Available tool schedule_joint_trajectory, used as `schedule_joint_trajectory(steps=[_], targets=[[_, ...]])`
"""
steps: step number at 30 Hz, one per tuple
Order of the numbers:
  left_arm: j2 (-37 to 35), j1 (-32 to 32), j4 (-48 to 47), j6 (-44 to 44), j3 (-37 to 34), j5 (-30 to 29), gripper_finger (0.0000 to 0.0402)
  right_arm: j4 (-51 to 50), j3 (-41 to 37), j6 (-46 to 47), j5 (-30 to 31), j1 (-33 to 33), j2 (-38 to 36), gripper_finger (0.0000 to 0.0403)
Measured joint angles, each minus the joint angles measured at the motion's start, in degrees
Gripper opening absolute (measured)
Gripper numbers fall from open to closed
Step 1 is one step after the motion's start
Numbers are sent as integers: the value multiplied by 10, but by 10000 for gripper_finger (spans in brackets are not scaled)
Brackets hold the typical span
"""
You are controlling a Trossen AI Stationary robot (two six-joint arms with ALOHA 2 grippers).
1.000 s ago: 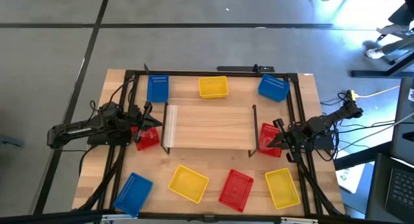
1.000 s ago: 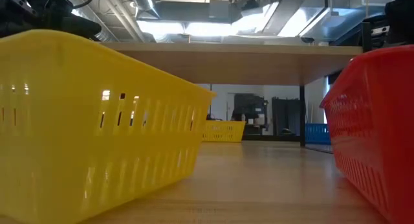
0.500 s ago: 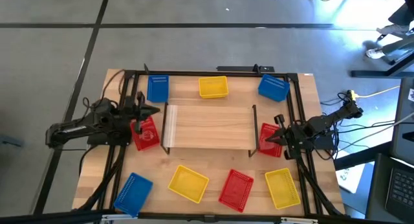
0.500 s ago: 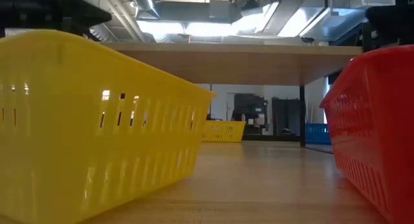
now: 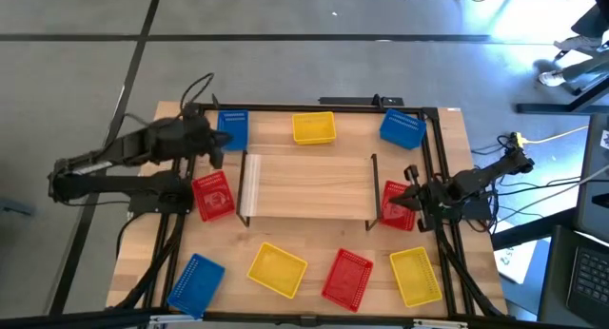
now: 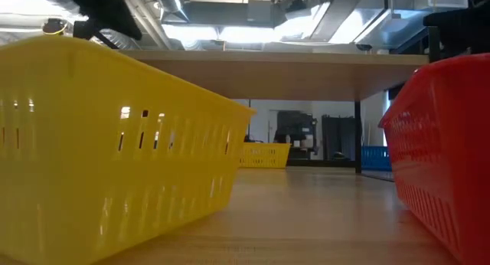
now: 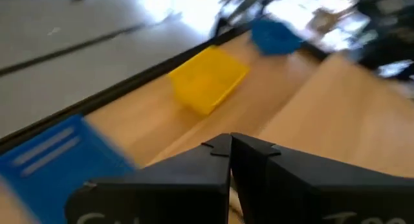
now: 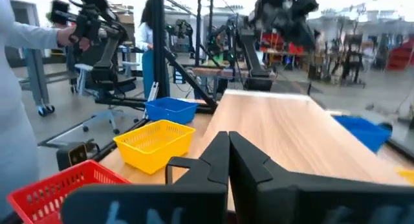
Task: Stack baskets on shelf by color
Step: Put the top left blue bin on the shelf
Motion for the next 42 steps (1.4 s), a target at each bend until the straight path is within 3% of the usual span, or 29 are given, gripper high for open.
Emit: schedule_joint_trajectory(steps=[5,9,17,23,30,37,42], targets=[[112,49,-117,-42,123,0,0,-138,80,53,11,0,19,0],[164,113,-214,-113,176,13,0,-222,160,51,39,0,64,0],[199,234,-247,-195,181,104,0,-347,308,64,150,0,206,0],[213,296,-246,-196,181,100,0,-433,405,130,171,0,296,0],[212,310,-239,-88,181,91,0,-498,476,202,170,0,355,0],[212,310,-235,-65,181,86,1,-502,493,199,170,0,381,0],[233,310,-236,-66,181,82,27,-501,493,199,170,0,383,0]])
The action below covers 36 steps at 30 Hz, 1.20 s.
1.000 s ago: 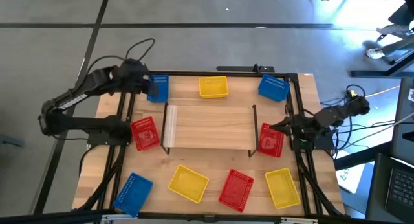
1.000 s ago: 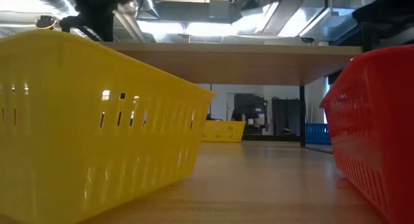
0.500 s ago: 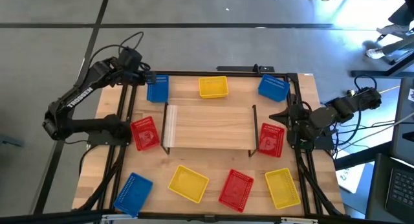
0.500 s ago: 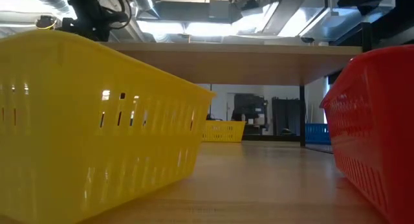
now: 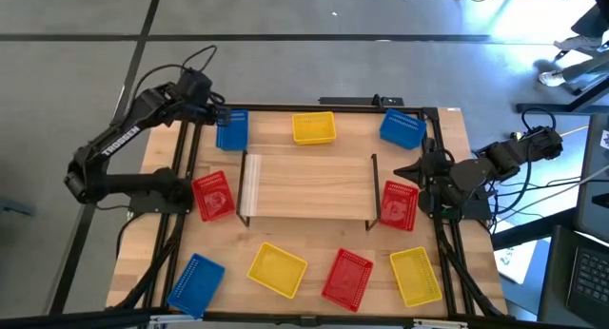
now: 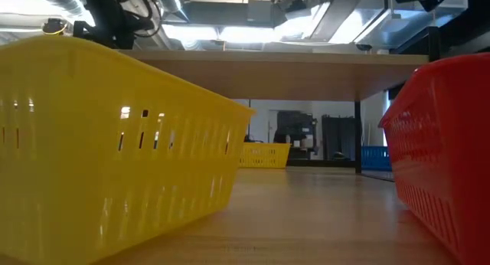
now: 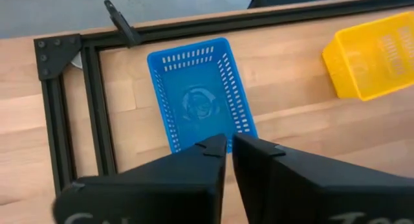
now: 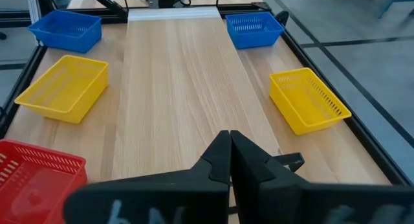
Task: Stack baskets on shelf by color
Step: Put the top left blue bin on the shelf
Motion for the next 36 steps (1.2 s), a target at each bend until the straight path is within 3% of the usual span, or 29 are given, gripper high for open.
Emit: schedule_joint_trajectory(steps=[6,13,20,25,32,36], targets=[[42,0,0,-2,0,0,68,2,0,0,-1,0,0,0],[120,22,19,-115,0,57,78,1,0,0,-1,0,0,0],[214,32,85,-115,0,87,80,1,0,0,-1,0,0,0],[267,30,141,-83,0,149,80,1,0,1,-1,0,0,0],[326,15,179,-55,0,142,80,1,0,0,0,0,0,0],[337,12,177,-55,0,102,80,1,0,0,0,0,0,0]])
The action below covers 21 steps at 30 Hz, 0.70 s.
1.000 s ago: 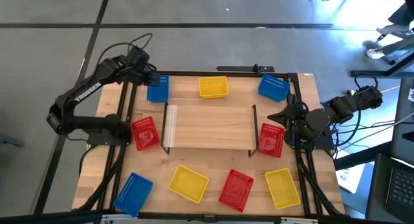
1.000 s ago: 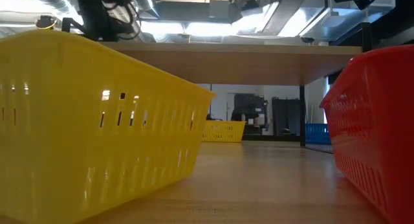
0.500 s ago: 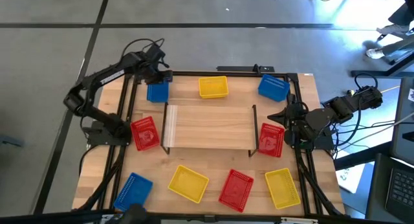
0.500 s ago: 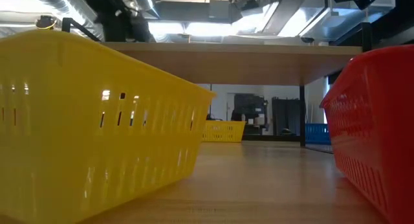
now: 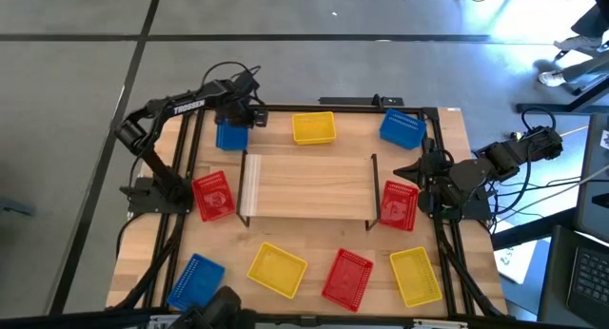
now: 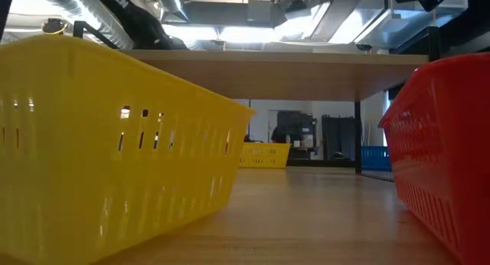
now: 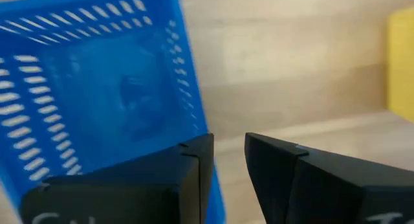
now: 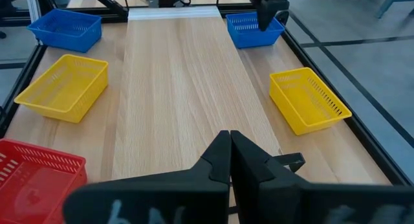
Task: Stack baskets on shelf by color
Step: Put the top left blue bin on the shelf
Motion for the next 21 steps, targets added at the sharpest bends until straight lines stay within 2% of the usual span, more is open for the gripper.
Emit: schedule_joint_trajectory(steps=[4,21], targets=[[-6,-7,0,0,0,-48,80,0,0,0,0,0,0,0],[10,-5,4,14,0,-51,80,0,0,-2,0,0,0,0]])
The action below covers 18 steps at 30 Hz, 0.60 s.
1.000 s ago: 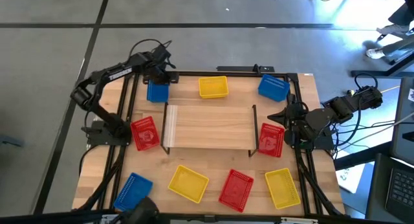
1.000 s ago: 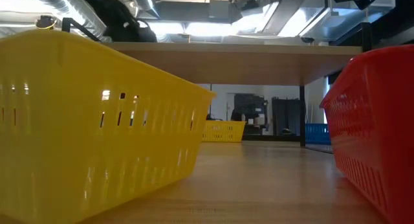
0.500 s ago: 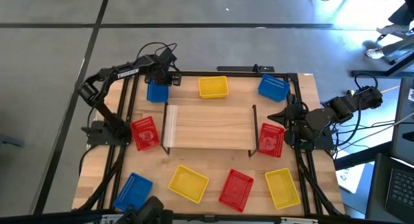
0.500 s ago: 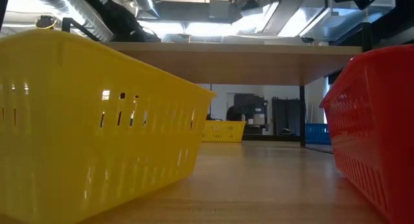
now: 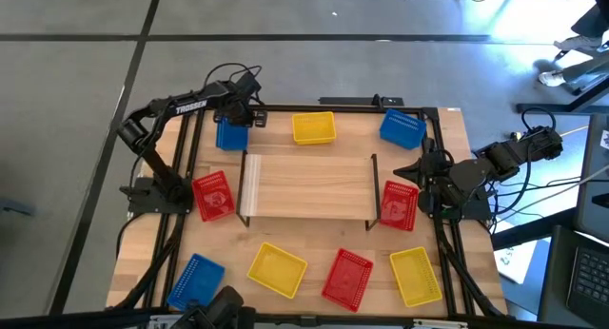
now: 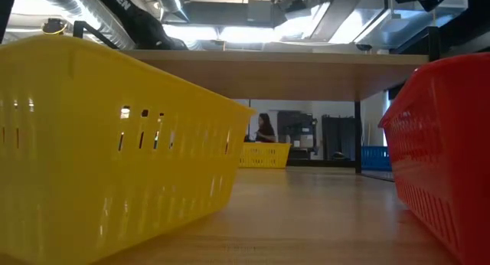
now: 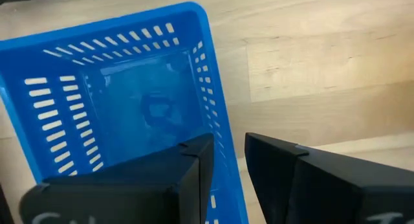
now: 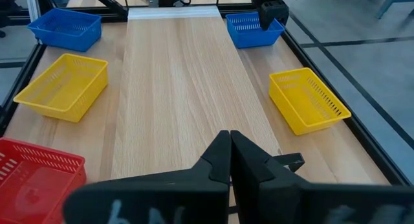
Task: Stack baskets on shelf by color
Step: Put the top left blue bin on the shelf
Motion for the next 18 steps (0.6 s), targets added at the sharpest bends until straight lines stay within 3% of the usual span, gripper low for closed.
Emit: schedule_joint_trajectory(steps=[18], targets=[[0,0,27,8,-16,-12,80,0,0,-13,0,0,0,0]])
